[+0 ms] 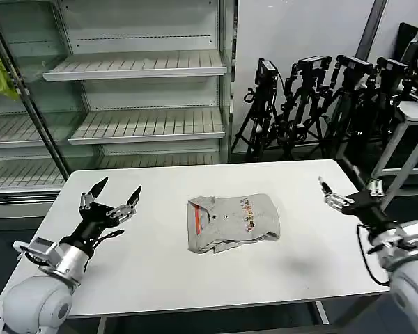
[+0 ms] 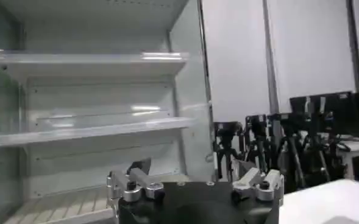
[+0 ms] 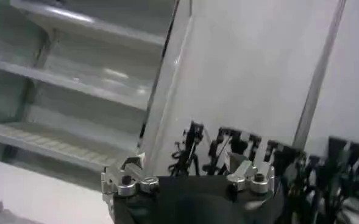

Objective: Fold and organize the clothes.

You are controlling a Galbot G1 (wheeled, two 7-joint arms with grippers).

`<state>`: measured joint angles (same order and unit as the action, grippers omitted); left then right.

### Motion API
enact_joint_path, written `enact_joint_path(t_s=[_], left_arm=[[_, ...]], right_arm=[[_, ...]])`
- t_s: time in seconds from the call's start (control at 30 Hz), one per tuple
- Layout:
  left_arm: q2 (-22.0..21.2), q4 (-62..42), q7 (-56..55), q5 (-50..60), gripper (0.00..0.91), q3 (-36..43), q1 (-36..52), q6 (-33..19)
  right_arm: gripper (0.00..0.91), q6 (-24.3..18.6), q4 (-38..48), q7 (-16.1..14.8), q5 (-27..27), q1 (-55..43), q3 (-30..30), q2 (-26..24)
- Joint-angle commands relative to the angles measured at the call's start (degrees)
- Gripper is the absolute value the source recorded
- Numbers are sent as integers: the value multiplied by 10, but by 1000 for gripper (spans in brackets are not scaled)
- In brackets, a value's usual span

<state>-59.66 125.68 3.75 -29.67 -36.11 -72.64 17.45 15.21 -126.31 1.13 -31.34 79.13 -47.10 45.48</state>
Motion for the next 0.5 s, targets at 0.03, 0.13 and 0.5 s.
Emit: enact_joint_path(t_s=[0.03, 0.13, 0.5], left_arm=[[22, -12, -21, -78, 907, 23, 51, 31], [25, -8, -20, -77, 907, 17, 48, 27], [27, 1, -18, -72, 907, 1, 27, 15]], right_arm=[[907, -33, -48, -110, 19, 82, -126, 19], [907, -32, -48, -112, 20, 72, -112, 24], [907, -32, -44, -92, 24, 64, -96, 31]])
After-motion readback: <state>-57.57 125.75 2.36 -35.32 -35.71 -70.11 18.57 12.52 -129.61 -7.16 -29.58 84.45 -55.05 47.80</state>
